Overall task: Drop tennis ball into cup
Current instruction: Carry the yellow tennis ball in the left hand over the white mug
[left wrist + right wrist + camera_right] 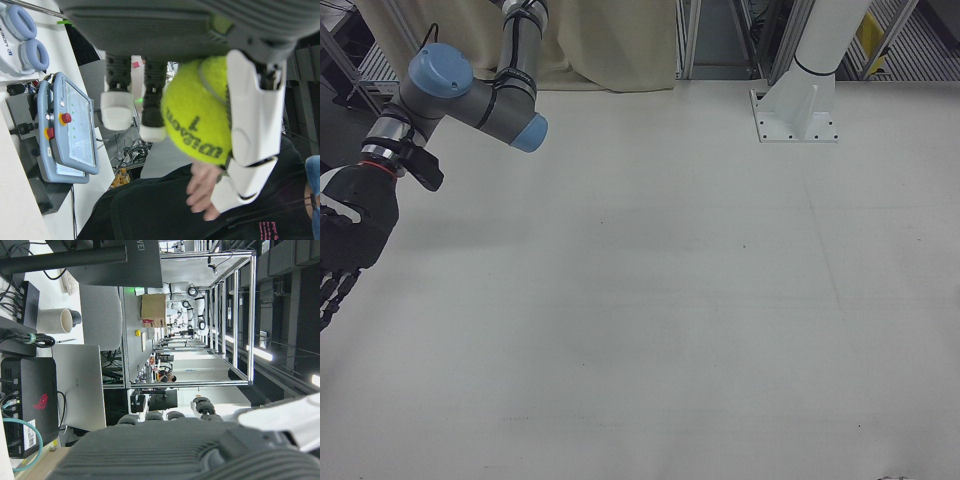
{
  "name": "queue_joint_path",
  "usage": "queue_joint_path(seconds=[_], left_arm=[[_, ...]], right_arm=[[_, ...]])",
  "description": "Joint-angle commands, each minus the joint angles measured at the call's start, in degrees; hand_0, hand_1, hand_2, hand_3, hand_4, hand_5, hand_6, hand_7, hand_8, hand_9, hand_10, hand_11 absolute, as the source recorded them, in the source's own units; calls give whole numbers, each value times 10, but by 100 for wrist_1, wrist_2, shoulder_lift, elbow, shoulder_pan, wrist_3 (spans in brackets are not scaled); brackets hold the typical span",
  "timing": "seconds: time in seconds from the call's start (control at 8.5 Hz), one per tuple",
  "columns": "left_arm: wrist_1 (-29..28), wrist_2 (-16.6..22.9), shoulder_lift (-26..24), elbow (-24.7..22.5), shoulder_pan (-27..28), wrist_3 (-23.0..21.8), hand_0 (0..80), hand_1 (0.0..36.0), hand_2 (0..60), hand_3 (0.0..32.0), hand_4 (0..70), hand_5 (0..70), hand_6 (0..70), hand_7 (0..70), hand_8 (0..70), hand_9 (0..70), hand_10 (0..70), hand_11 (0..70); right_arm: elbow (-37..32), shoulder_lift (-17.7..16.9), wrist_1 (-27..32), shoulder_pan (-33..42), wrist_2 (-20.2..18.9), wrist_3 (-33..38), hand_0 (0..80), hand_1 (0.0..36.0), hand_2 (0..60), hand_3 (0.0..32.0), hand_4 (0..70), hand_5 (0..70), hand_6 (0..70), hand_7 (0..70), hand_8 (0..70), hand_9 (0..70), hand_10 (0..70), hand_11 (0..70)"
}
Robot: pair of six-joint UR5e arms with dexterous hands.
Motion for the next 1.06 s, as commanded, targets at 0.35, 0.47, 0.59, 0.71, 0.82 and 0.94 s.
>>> queue_joint_path(seconds=[0.35,0.47,0.59,0.71,0.82,0.94], left_arm=[[771,262,-736,-562,1651,64,545,360,600,0,700,584,700,700,700,700,700,700],[842,244,-807,-562,1835,64,552,360,600,0,700,700,700,700,700,700,700,700],[860,244,-825,-562,1994,64,559,360,600,0,700,700,700,700,700,700,700,700],[886,235,-825,-562,2143,56,563,360,600,0,700,522,700,700,700,700,700,700],[1017,218,-869,-562,2205,56,563,360,600,0,700,581,700,700,700,700,700,700],[1088,183,-939,-562,2206,143,565,360,600,0,700,700,700,700,700,700,700,700]], right_arm=[[-4,0,0,4,0,0,0,0,0,0,0,0,0,0,0,0,0,0],[-4,0,0,-4,0,0,0,0,0,0,0,0,0,0,0,0,0,0],[-4,0,0,4,0,0,0,0,0,0,0,0,0,0,0,0,0,0],[-4,0,0,-4,0,0,0,0,0,0,0,0,0,0,0,0,0,0],[-4,0,0,-4,0,0,0,0,0,0,0,0,0,0,0,0,0,0],[-4,0,0,-4,0,0,0,0,0,0,0,0,0,0,0,0,0,0]])
